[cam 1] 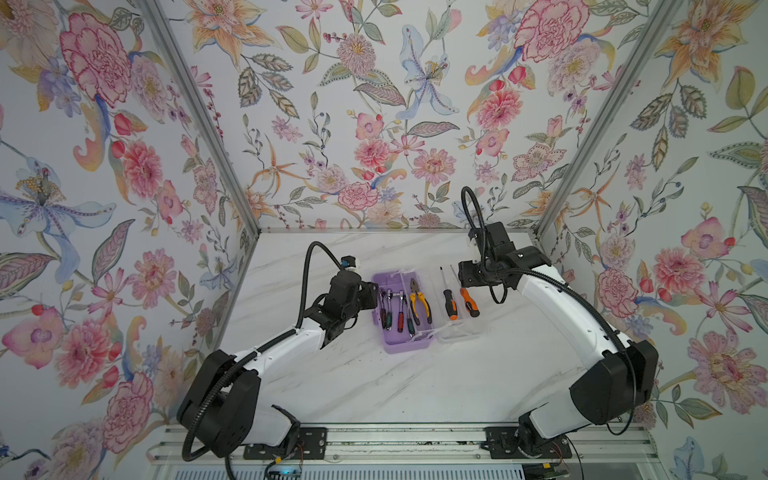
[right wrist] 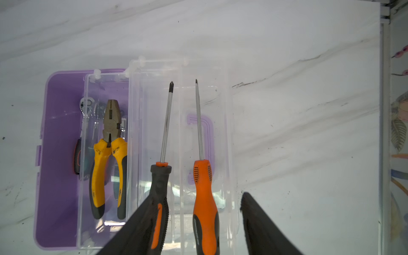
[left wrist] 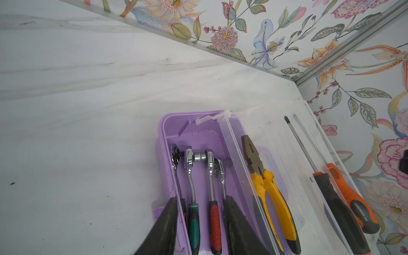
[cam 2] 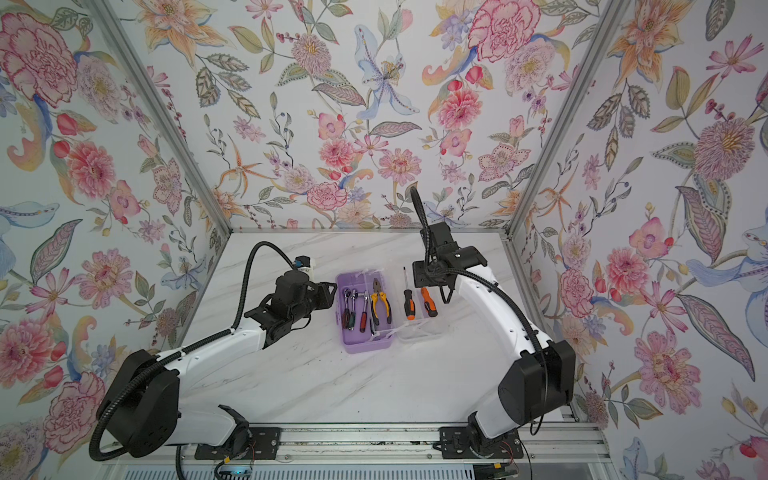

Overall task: Pack the tool kit
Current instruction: 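Lower both screwdrivers into the clear lid compartment and open the right gripper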

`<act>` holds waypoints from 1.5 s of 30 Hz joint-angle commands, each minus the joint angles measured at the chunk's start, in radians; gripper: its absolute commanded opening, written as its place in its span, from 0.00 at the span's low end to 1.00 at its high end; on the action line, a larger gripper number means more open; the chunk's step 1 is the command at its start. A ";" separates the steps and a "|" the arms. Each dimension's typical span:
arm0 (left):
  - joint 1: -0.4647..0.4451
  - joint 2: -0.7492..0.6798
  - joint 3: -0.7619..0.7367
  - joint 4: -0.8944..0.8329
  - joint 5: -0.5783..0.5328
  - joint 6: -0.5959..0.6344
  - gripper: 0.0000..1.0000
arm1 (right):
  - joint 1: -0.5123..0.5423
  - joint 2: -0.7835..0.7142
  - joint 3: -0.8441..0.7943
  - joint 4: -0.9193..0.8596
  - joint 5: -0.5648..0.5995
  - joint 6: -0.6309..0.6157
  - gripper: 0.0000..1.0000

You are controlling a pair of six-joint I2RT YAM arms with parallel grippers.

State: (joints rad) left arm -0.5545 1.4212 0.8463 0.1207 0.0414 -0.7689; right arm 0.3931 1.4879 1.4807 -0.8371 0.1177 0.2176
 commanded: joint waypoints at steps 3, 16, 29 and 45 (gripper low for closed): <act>0.022 0.065 0.076 -0.043 -0.020 0.053 0.39 | -0.129 -0.218 -0.227 0.127 -0.056 0.136 0.63; 0.054 0.169 0.125 -0.033 0.011 0.077 0.39 | -0.403 -0.479 -0.809 0.513 -0.420 0.361 0.66; 0.076 0.200 0.134 -0.017 0.038 0.080 0.39 | -0.375 -0.462 -0.897 0.516 -0.442 0.368 0.64; 0.093 0.238 0.143 0.000 0.057 0.089 0.39 | -0.275 -0.433 -0.930 0.576 -0.376 0.376 0.61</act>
State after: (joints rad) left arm -0.4767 1.6371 0.9535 0.1055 0.0776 -0.7017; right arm 0.0917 1.0237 0.5610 -0.2420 -0.2432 0.5995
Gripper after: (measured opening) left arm 0.391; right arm 0.615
